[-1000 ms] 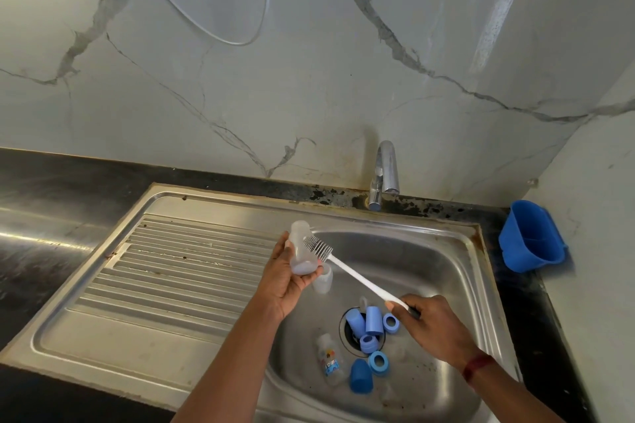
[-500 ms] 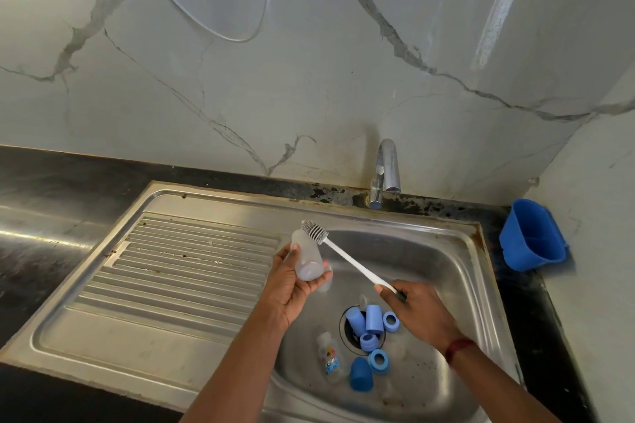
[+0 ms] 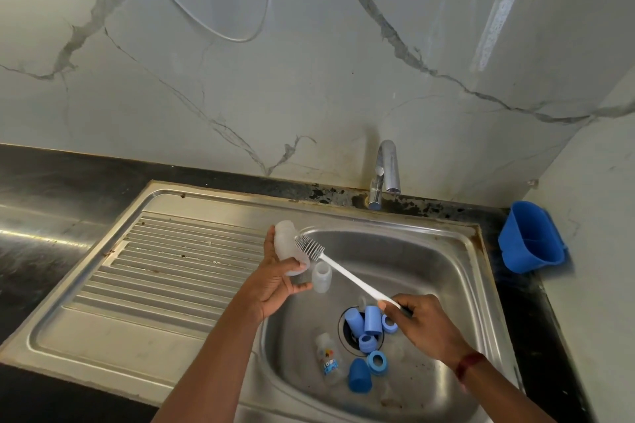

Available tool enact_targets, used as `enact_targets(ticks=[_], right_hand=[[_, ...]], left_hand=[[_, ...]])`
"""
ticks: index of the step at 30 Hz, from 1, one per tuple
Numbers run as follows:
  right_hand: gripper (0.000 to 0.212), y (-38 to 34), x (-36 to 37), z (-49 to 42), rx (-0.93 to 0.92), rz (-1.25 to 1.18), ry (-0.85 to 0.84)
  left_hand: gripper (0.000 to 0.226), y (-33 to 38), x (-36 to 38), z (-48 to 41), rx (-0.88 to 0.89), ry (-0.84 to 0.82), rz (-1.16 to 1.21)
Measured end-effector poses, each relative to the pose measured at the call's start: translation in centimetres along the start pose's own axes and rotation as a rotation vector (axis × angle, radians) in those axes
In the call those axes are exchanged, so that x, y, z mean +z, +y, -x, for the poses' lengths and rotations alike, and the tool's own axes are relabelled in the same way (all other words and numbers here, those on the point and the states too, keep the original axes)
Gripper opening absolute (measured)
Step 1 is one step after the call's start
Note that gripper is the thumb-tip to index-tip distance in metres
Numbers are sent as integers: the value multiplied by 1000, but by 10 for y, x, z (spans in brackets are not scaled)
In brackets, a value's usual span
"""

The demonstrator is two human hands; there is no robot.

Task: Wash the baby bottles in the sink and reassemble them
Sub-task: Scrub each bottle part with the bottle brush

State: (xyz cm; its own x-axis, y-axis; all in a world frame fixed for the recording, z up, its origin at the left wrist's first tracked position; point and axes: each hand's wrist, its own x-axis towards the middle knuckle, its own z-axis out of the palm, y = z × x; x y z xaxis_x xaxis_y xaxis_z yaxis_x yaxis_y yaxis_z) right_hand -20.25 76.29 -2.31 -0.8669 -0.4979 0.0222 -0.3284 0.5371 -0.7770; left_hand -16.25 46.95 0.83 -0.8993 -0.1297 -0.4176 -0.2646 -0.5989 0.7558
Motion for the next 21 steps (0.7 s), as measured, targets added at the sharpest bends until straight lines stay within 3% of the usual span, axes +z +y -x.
enact_targets(ticks=[2, 9, 13, 21], right_hand=[[64, 1, -4, 1, 0, -14, 0], [62, 1, -5, 2, 29, -17, 20], [57, -6, 2, -8, 91, -59, 53], [54, 2, 13, 2, 122, -39, -22]], left_hand=[[112, 4, -3, -1, 9, -26, -102], [101, 4, -2, -6, 144, 115, -564], [93, -6, 11, -6, 223, 141, -571], [94, 5, -3, -11, 413, 452, -587]])
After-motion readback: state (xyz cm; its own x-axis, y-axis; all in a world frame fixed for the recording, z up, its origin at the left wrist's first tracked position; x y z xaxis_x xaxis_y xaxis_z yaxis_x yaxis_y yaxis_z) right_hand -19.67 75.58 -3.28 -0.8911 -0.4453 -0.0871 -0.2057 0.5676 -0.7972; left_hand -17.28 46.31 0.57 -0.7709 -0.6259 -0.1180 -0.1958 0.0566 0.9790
